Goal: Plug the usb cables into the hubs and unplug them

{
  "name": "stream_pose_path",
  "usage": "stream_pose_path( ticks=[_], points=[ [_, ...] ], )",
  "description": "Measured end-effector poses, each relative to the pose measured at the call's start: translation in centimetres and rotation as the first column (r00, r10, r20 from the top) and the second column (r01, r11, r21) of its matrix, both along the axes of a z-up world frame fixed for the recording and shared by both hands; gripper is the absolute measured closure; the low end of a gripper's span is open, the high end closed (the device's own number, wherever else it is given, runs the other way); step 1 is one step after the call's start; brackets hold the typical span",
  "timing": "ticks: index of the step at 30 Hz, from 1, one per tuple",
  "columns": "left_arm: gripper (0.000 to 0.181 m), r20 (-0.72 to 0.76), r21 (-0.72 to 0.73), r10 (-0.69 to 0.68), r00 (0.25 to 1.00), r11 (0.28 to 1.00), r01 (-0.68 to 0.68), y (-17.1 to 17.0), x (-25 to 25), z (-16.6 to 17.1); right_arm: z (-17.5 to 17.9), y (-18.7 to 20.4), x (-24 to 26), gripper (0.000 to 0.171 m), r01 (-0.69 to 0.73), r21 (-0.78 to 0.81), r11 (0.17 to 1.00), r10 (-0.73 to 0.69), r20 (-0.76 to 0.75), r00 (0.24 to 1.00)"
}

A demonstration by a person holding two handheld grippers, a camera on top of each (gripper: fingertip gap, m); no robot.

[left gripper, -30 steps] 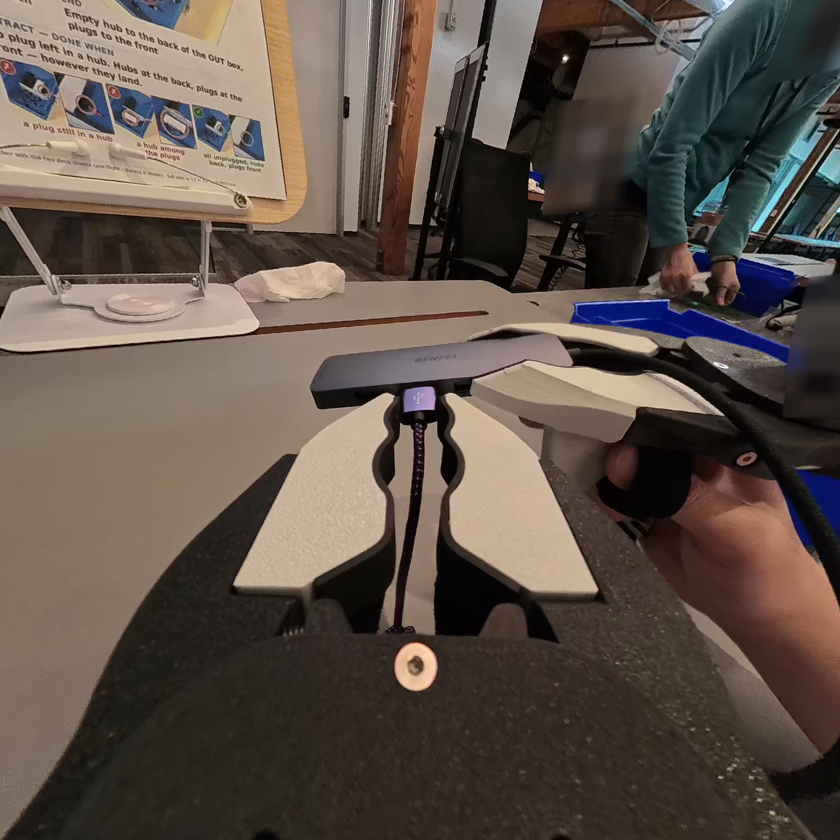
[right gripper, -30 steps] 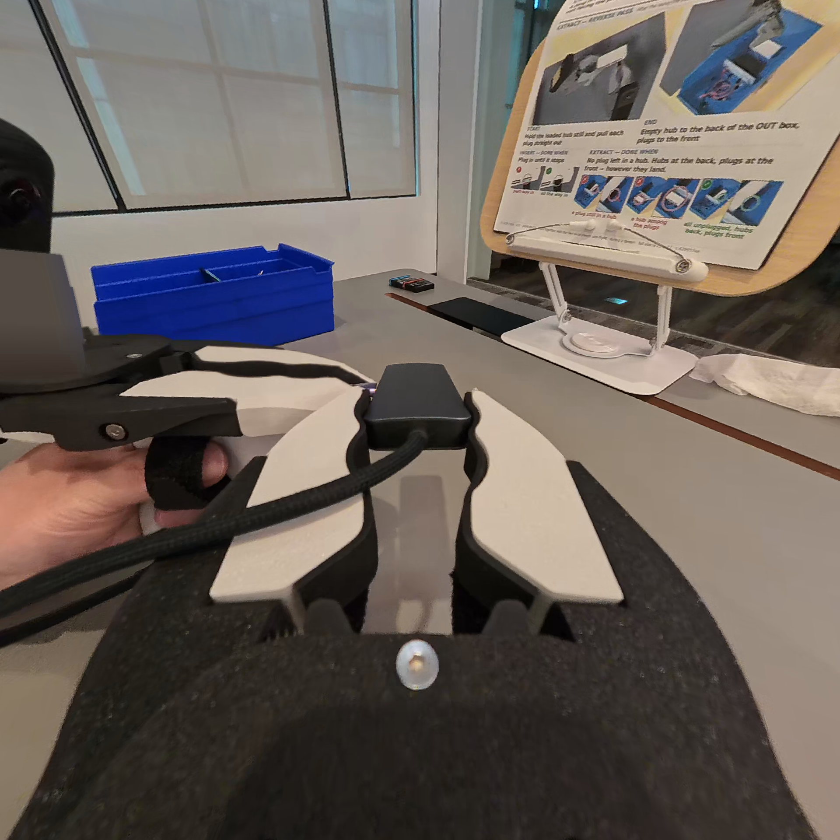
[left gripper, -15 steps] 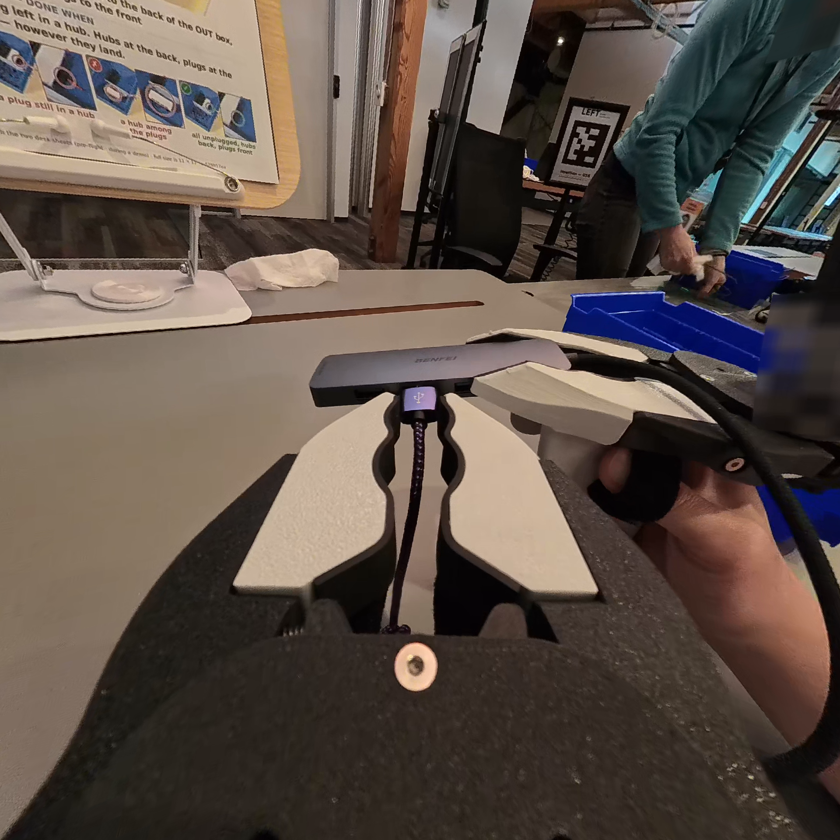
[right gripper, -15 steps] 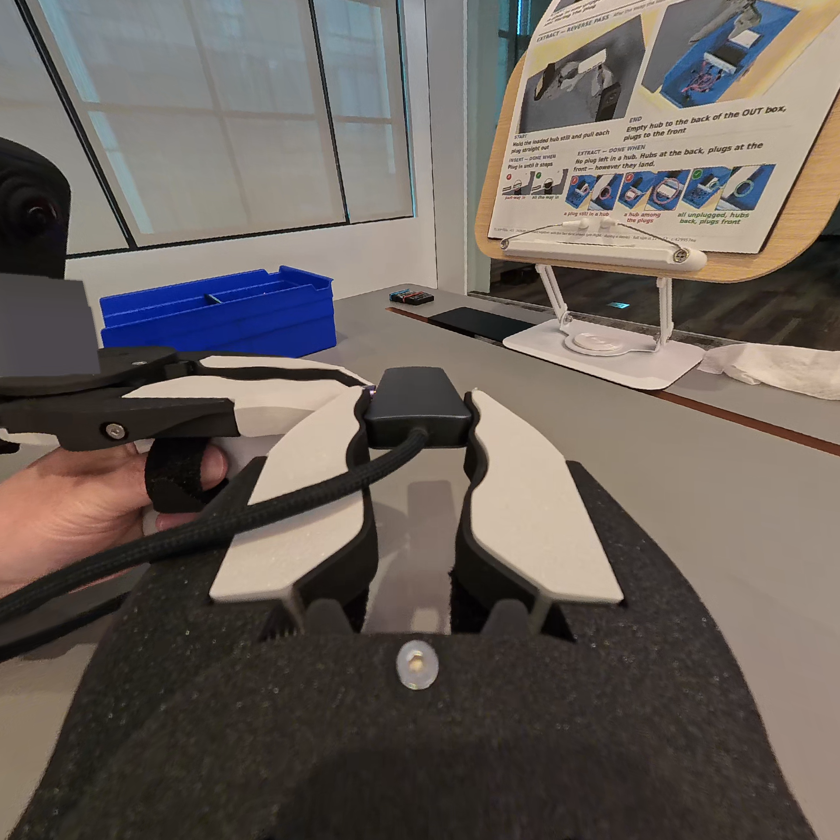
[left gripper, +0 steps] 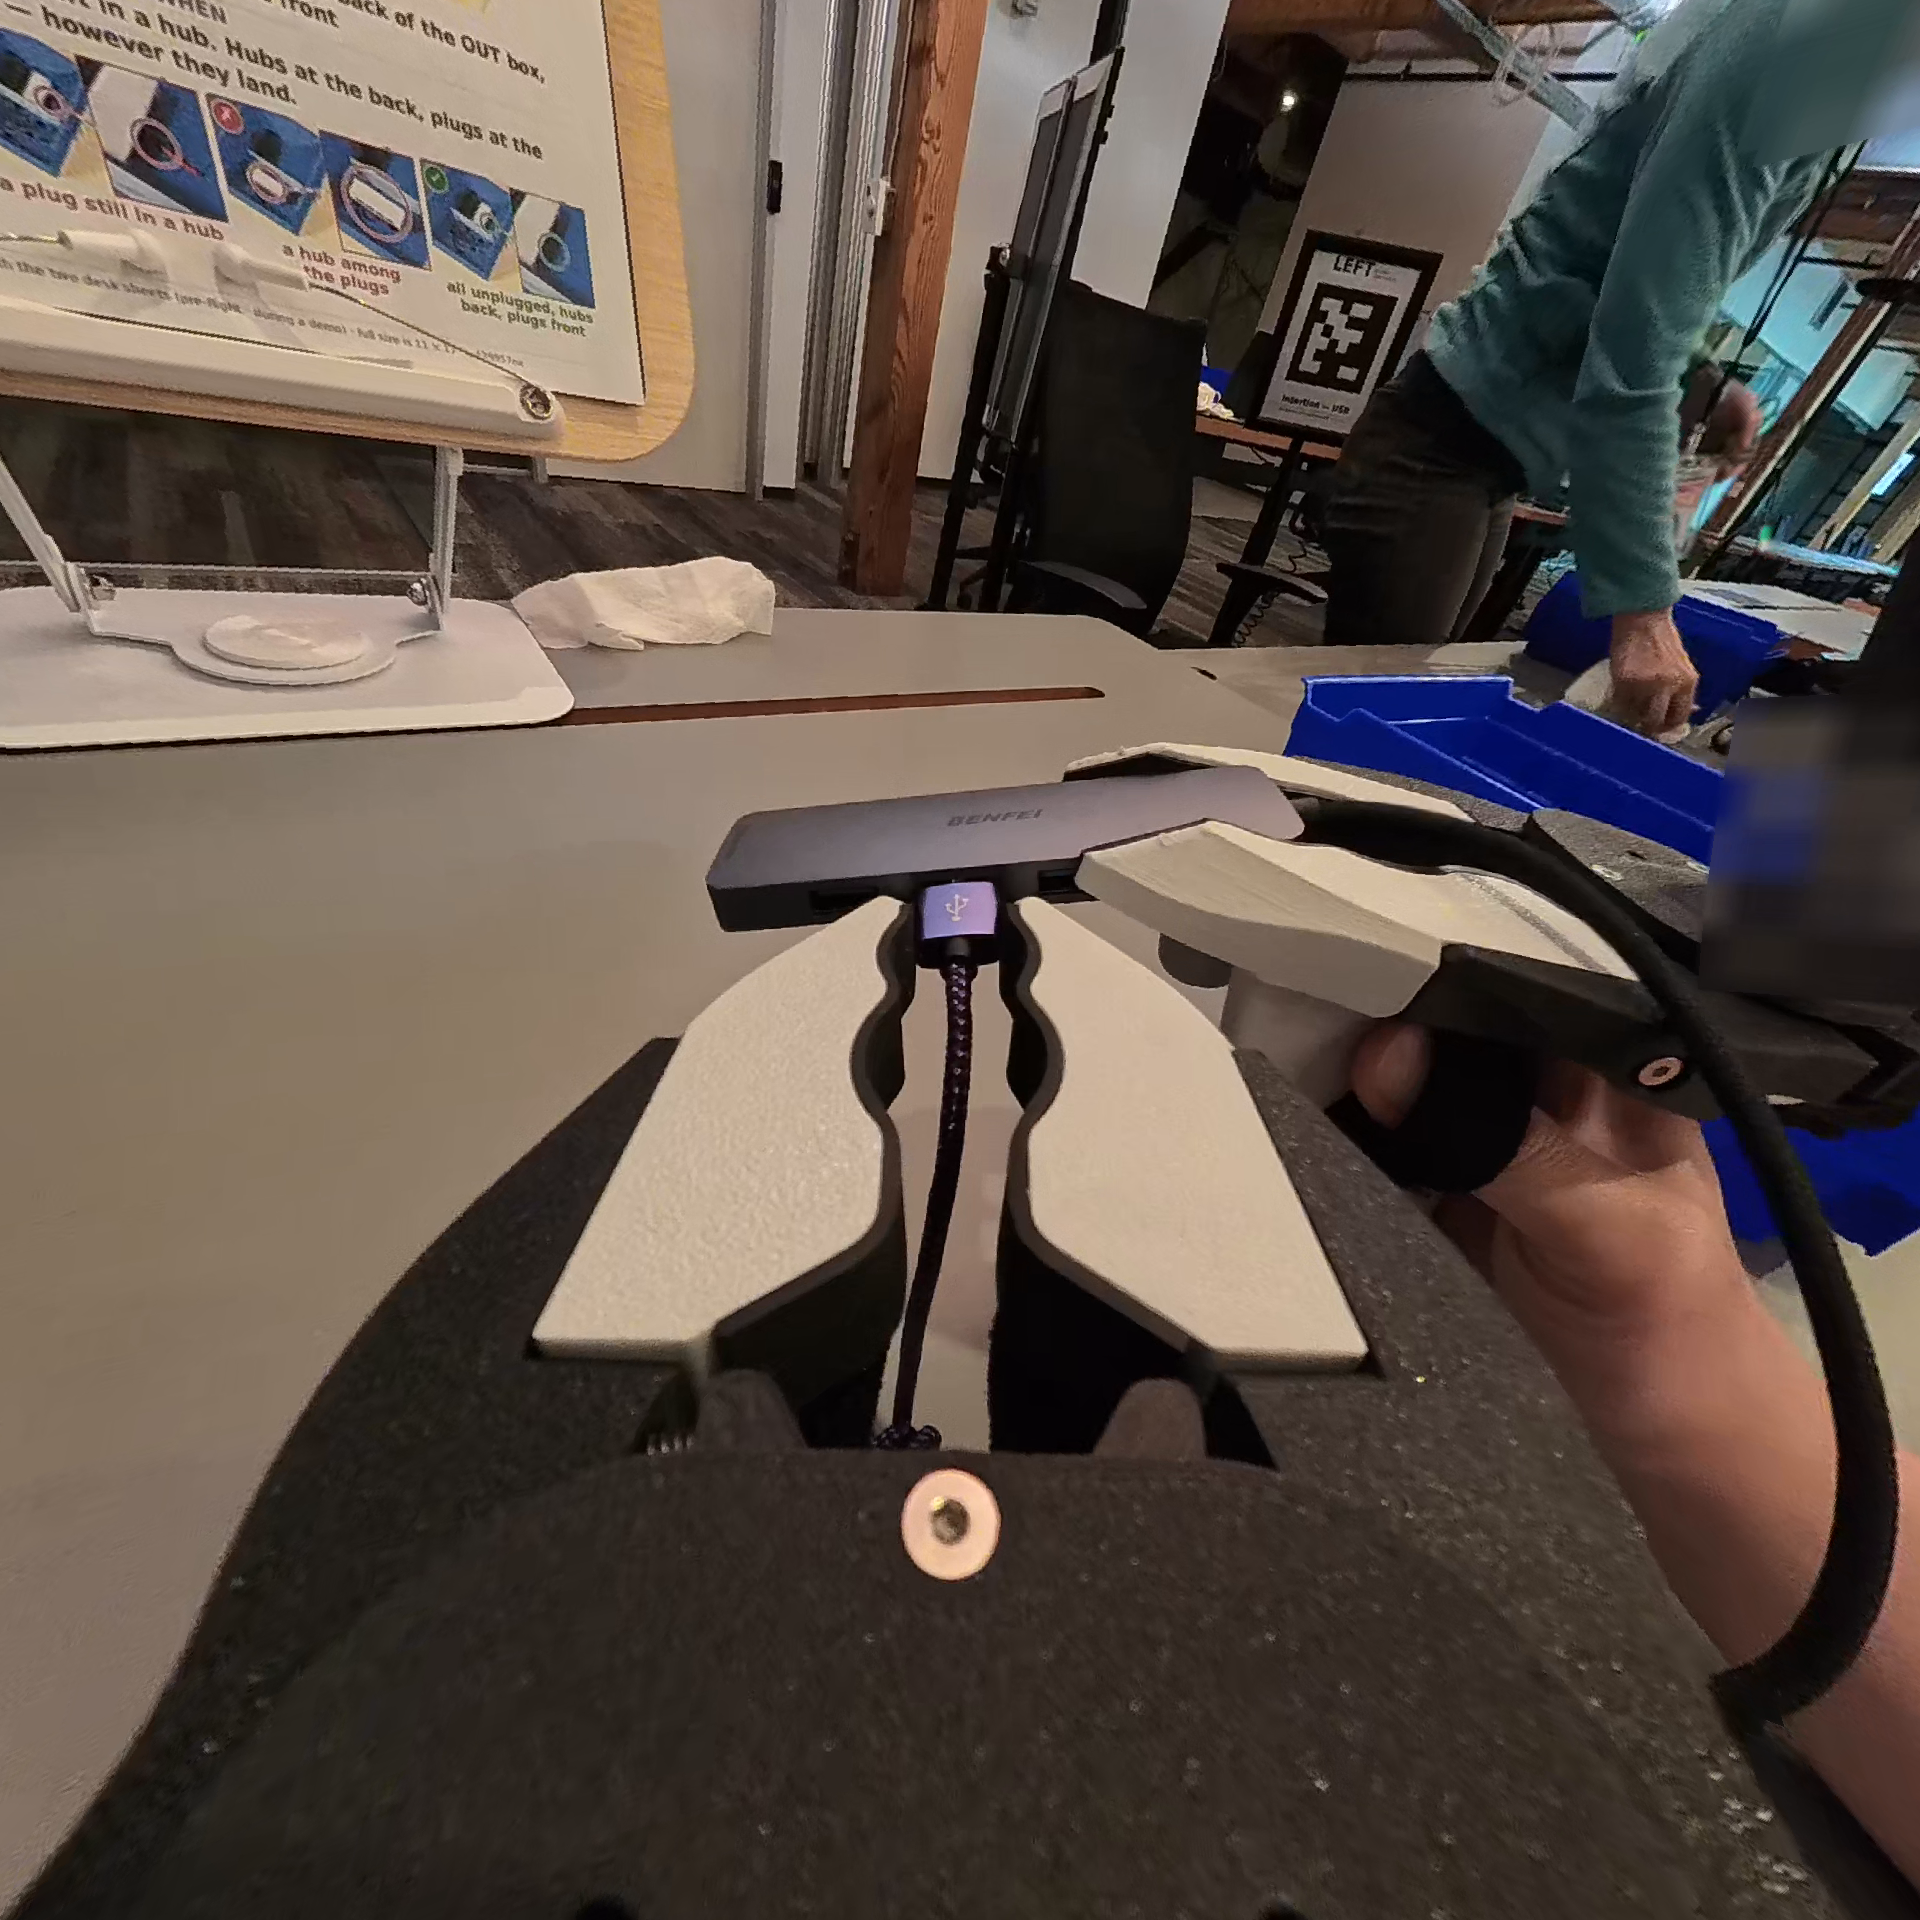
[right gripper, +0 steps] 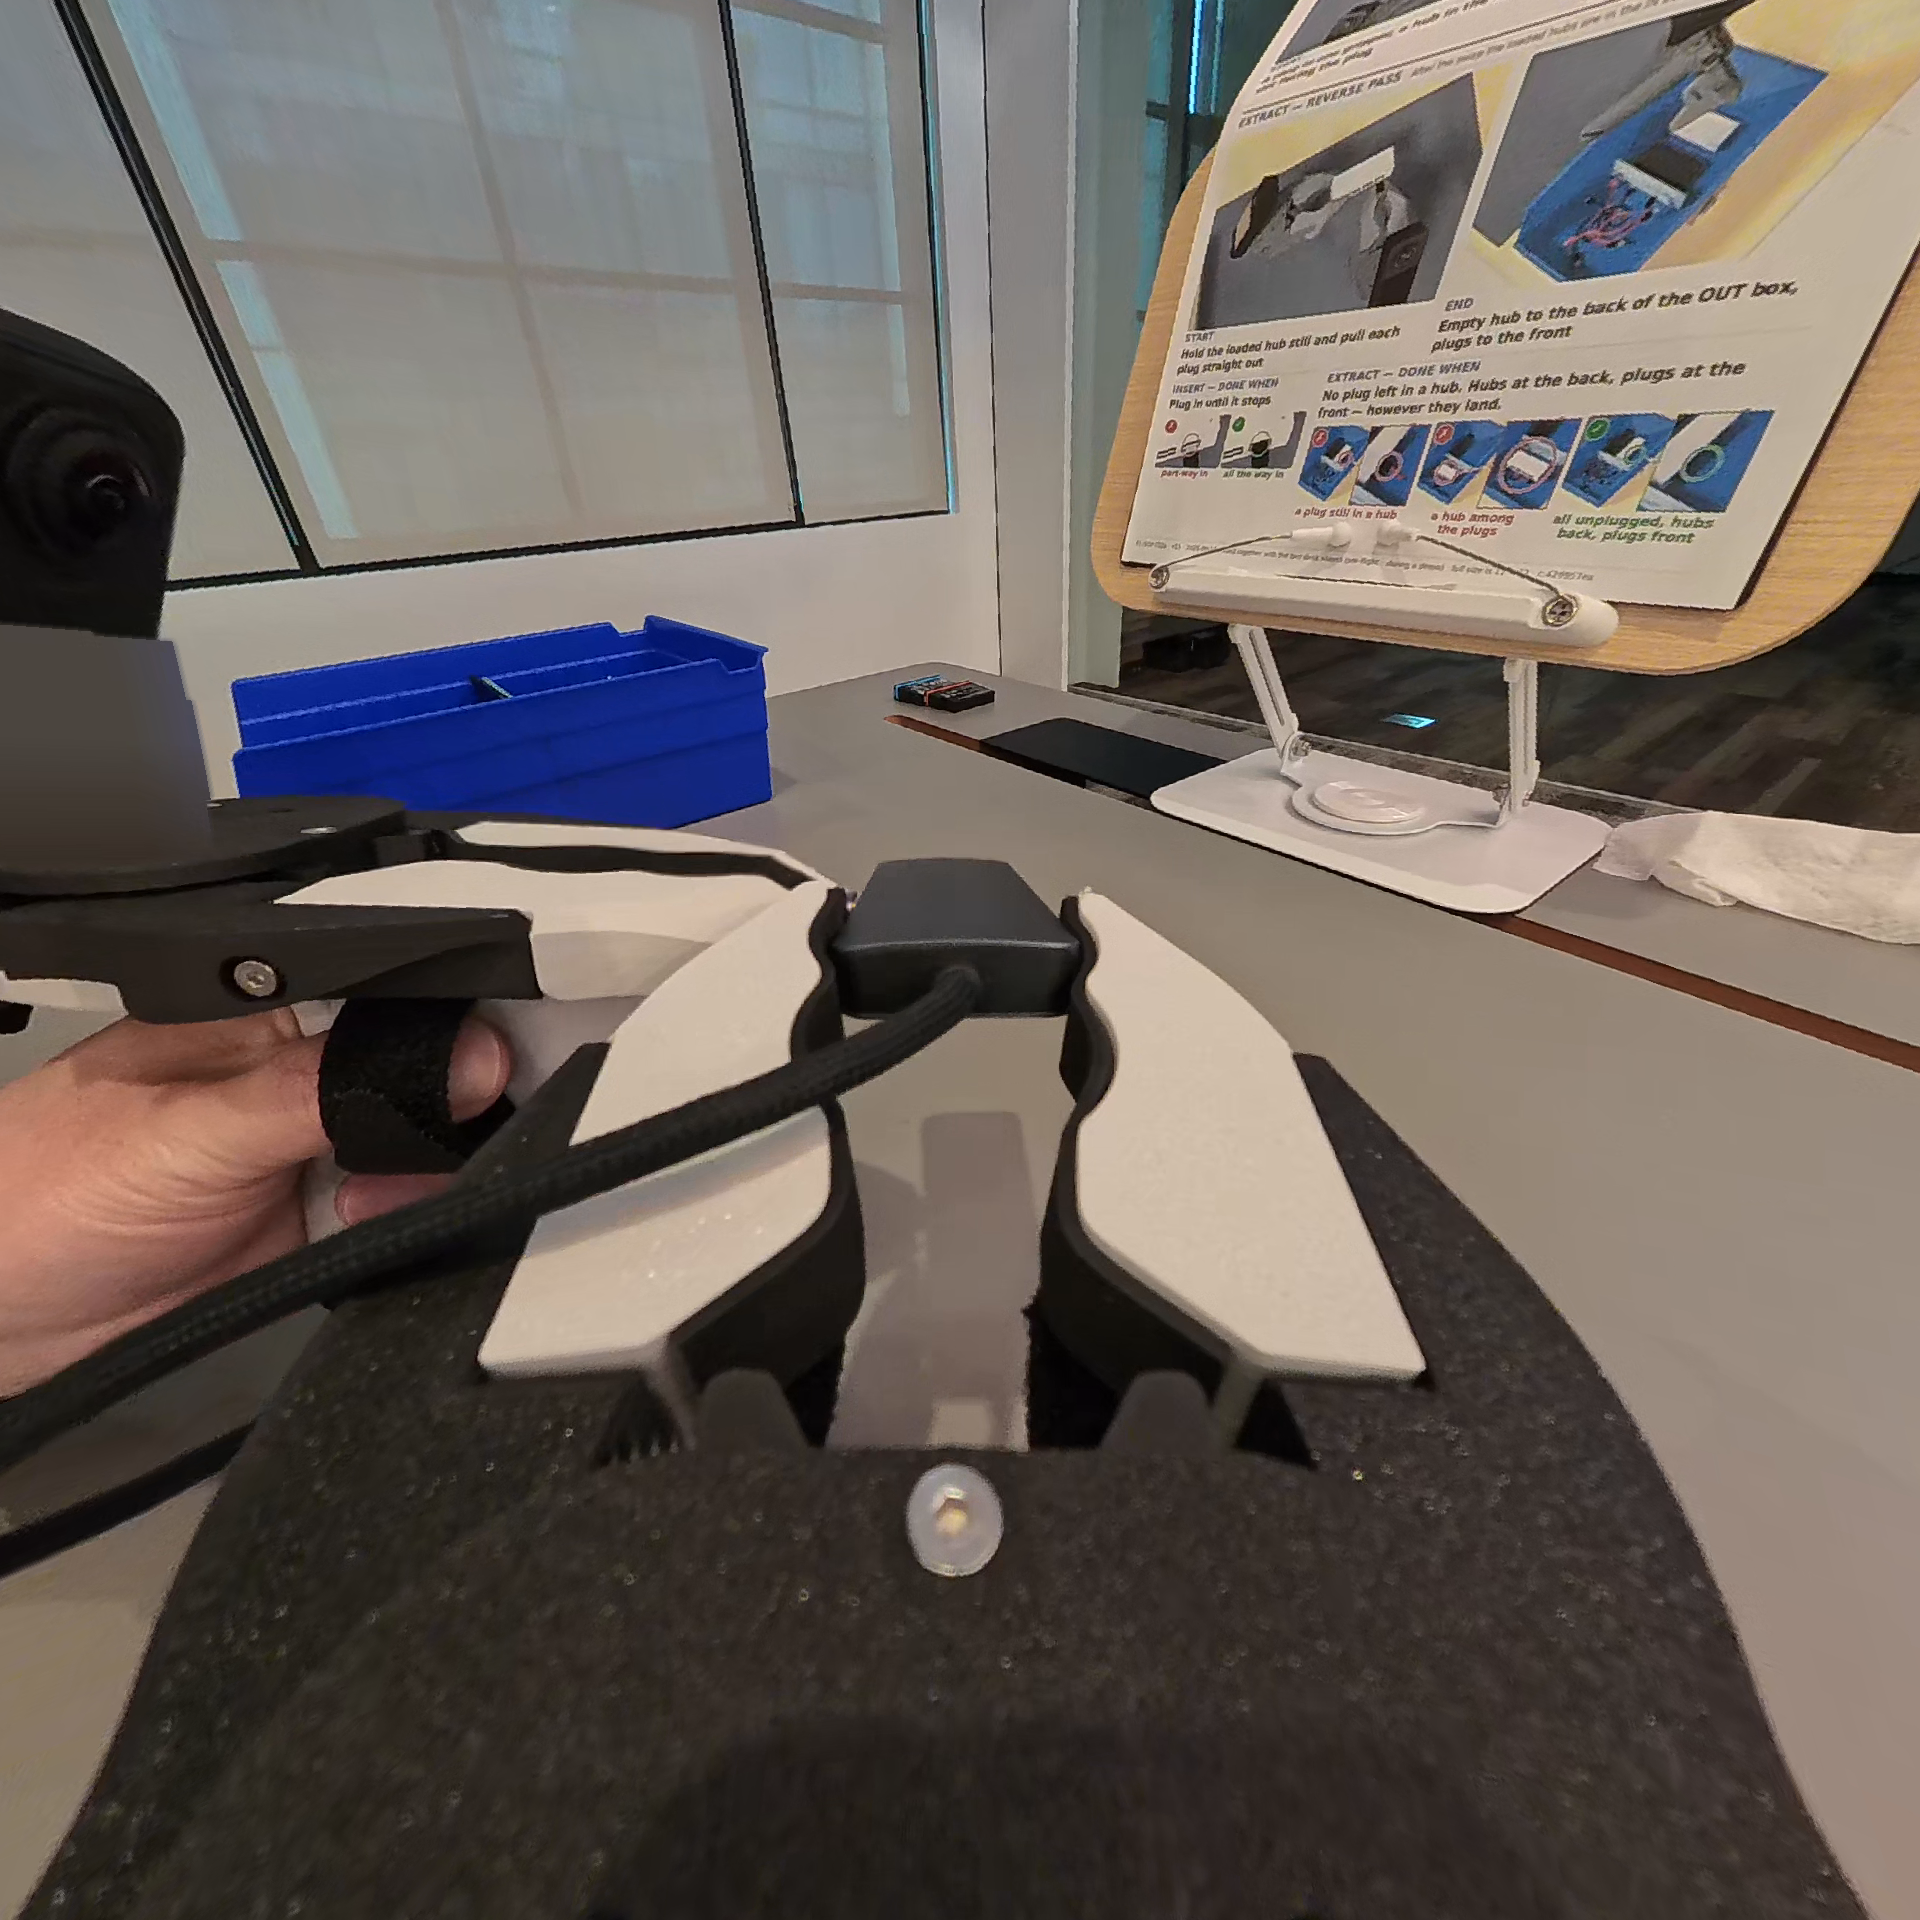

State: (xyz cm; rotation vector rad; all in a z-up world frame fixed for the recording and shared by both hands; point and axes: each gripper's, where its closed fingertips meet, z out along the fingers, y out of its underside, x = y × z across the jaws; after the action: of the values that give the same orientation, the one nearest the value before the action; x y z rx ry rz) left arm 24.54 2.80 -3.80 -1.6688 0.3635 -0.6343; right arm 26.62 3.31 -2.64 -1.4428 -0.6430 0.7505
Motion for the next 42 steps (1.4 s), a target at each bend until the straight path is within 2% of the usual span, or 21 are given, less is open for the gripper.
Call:
stream_pose_path(
  ticks=[6, 9, 11, 19, 22, 25, 28, 31, 33, 34, 38, 40, 42],
  points=[
    [0.166, 0.018, -0.017, 0.000, 1.000, 1.000, 0.000, 0.0, 0.0, -0.1, 0.0, 0.0, 0.0, 0.133, 0.002, 0.011, 1.000, -0.002, 0.011, 1.000],
    [0.166, 0.067, -0.009, -0.009, 0.998, 1.000, 0.010, -0.5, -0.2, 0.3, -0.3, 1.5, 2.5, 0.133, 0.131, 0.011, 0.991, -0.131, 0.012, 0.991],
    [0.166, 0.035, 0.033, -0.019, 0.999, 0.999, 0.018, -0.9, -0.3, 0.9, 0.4, 1.1, 3.7, 0.133, 0.078, -0.011, 0.997, -0.078, -0.083, 0.993],
    [0.166, -0.012, 0.084, -0.038, 0.999, 0.996, 0.039, -1.6, -0.6, 1.2, 0.6, 1.7, 5.8, 0.133, 0.139, -0.037, 0.990, -0.142, -0.100, 0.985],
    [0.166, -0.037, 0.102, -0.040, 0.999, 0.994, 0.043, -1.7, -1.3, 1.3, 1.6, 1.5, 6.5, 0.133, 0.172, -0.064, 0.983, -0.176, -0.063, 0.982],
    [0.166, -0.045, 0.078, -0.059, 0.997, 0.995, 0.063, -1.8, -1.7, 0.9, 4.5, 0.8, 7.6, 0.133, 0.211, -0.069, 0.975, -0.207, 0.060, 0.976],
    [0.166, -0.042, 0.066, -0.072, 0.996, 0.995, 0.075, -1.9, -1.7, 0.6, 7.9, 0.5, 11.0, 0.133, 0.318, -0.056, 0.946, -0.292, 0.270, 0.917],
    [0.166, -0.045, 0.071, -0.084, 0.995, 0.994, 0.087, -2.1, -1.6, 0.7, 10.4, 1.1, 17.2, 0.133, 0.463, -0.026, 0.886, -0.396, 0.475, 0.786],
    [0.166, -0.053, 0.087, -0.085, 0.995, 0.992, 0.089, -2.2, -1.5, 1.0, 11.3, 1.2, 21.7, 0.133, 0.539, -0.008, 0.842, -0.444, 0.558, 0.702],
    [0.166, -0.057, 0.093, -0.087, 0.995, 0.991, 0.092, -2.3, -1.4, 1.0, 11.7, 1.1, 23.3, 0.133, 0.547, -0.001, 0.837, -0.449, 0.573, 0.686],
    [0.166, -0.061, 0.089, -0.117, 0.991, 0.988, 0.123, -2.5, -0.8, 0.8, 10.8, 1.2, 29.3, 0.133, 0.590, -0.119, 0.799, -0.435, 0.563, 0.703],
    [0.166, -0.067, 0.083, -0.129, 0.989, 0.987, 0.134, -2.6, -0.5, 0.6, 10.0, 1.5, 32.3, 0.133, 0.619, -0.129, 0.775, -0.450, 0.574, 0.684],
    [0.166, -0.083, 0.086, -0.138, 0.987, 0.986, 0.145, -2.6, -0.2, 0.5, 9.5, 1.7, 34.3, 0.133, 0.615, -0.140, 0.776, -0.451, 0.558, 0.697]
  ],
)
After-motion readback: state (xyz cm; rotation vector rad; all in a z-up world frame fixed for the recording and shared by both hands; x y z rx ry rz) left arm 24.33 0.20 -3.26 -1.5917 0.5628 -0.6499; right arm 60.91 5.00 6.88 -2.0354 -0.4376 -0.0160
